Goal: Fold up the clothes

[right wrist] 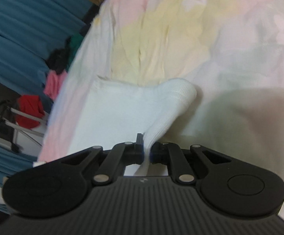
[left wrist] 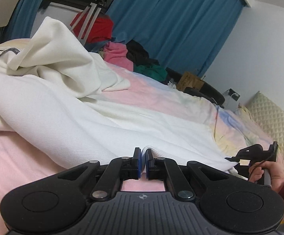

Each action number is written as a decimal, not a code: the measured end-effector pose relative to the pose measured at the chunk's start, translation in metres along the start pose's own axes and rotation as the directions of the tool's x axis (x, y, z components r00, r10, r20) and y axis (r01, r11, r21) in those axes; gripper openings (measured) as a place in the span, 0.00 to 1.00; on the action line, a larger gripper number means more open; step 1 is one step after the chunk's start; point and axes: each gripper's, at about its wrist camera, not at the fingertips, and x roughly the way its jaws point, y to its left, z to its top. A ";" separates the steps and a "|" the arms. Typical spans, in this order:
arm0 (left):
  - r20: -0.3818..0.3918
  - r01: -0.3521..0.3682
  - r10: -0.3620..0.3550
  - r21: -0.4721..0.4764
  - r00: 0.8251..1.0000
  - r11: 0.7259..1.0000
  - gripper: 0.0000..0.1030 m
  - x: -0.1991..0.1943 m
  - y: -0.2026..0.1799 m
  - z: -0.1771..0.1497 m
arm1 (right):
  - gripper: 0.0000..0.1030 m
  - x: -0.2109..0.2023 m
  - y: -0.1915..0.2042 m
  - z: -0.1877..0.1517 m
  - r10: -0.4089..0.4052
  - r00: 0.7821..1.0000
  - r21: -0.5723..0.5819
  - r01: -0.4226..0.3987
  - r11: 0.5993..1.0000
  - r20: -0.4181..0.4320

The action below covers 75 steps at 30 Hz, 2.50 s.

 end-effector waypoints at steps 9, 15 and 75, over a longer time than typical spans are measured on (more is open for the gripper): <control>-0.034 -0.001 0.001 0.015 0.999 1.000 0.07 -0.008 -0.014 0.000 | 0.06 -0.015 0.007 0.018 -0.055 0.979 -0.030 0.062 0.998 0.197; -0.058 -0.018 0.013 -0.081 0.998 0.997 0.47 -0.020 -0.008 0.003 | 0.06 0.003 -0.004 0.016 -0.075 0.991 -0.005 0.076 0.997 0.114; 0.085 -0.169 0.625 -0.927 0.776 0.336 0.43 -0.130 0.207 0.011 | 0.28 -0.005 0.061 -0.035 -0.190 0.970 -0.367 0.234 0.900 0.152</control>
